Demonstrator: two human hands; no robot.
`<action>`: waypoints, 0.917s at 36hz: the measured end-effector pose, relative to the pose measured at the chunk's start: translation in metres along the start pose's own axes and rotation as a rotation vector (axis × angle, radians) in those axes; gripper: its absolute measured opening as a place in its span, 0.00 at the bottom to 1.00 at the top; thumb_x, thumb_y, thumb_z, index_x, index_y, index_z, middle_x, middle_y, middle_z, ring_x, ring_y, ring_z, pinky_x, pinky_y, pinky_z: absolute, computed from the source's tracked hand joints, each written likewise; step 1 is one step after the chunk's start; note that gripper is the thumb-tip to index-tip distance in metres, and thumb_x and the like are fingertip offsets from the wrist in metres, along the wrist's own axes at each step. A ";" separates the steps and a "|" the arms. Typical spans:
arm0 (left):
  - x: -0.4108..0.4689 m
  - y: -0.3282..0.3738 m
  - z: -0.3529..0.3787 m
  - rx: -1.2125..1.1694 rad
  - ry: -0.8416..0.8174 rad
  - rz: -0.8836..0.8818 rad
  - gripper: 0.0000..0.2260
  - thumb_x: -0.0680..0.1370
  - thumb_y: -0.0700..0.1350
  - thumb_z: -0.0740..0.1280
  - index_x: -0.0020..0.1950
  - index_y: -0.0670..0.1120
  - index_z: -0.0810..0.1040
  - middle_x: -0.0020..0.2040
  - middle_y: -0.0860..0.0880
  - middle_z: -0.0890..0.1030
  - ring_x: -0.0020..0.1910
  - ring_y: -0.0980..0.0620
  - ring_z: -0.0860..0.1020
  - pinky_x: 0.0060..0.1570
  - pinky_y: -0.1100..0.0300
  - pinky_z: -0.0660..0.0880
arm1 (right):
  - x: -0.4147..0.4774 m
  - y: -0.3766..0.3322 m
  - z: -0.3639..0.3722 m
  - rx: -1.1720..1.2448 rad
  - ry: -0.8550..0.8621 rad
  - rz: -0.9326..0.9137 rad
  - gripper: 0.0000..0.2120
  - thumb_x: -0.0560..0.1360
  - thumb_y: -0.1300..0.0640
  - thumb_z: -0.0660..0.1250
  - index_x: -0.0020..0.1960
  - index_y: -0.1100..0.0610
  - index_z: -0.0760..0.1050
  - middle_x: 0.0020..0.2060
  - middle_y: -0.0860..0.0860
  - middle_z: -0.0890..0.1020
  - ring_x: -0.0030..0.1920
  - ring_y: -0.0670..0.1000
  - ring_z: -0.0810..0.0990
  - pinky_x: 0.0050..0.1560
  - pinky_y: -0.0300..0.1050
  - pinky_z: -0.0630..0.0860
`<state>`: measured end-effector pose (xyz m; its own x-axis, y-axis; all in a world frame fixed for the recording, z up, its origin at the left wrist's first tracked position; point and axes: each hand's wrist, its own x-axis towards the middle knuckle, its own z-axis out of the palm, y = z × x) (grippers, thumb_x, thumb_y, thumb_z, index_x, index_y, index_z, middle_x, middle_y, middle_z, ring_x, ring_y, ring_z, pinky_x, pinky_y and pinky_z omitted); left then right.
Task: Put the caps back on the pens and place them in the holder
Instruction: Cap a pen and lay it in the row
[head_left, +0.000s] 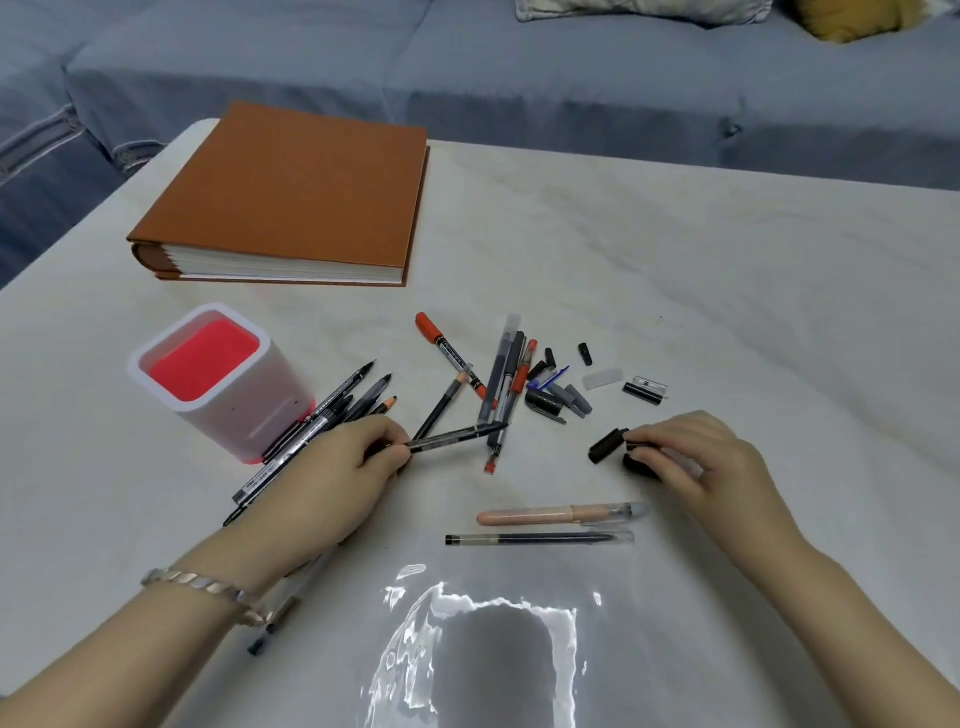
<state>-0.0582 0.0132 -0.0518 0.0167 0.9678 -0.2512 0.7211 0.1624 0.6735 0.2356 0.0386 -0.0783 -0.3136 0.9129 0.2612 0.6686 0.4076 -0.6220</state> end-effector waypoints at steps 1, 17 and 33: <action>-0.001 0.001 0.001 -0.027 0.021 -0.001 0.08 0.77 0.43 0.62 0.38 0.51 0.74 0.33 0.54 0.77 0.31 0.55 0.72 0.35 0.59 0.69 | 0.002 0.001 0.001 -0.011 -0.022 0.032 0.11 0.71 0.57 0.66 0.47 0.42 0.75 0.41 0.25 0.76 0.48 0.35 0.73 0.50 0.23 0.65; -0.011 0.007 0.008 -0.174 0.197 -0.040 0.06 0.76 0.43 0.61 0.41 0.53 0.72 0.35 0.52 0.79 0.33 0.49 0.74 0.38 0.53 0.72 | 0.112 0.000 0.050 -0.171 -0.146 0.293 0.13 0.75 0.56 0.63 0.59 0.56 0.75 0.53 0.56 0.78 0.52 0.55 0.75 0.50 0.45 0.70; -0.012 0.005 0.013 -0.161 0.159 -0.029 0.05 0.77 0.45 0.61 0.42 0.54 0.72 0.36 0.53 0.79 0.29 0.54 0.69 0.34 0.59 0.69 | 0.125 -0.001 0.052 -0.255 -0.471 0.221 0.03 0.72 0.58 0.67 0.39 0.51 0.76 0.44 0.55 0.76 0.42 0.55 0.78 0.44 0.48 0.75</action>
<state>-0.0460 -0.0002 -0.0548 -0.1206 0.9784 -0.1680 0.5994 0.2067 0.7733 0.1605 0.1517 -0.0835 -0.3755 0.8930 -0.2481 0.8753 0.2538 -0.4116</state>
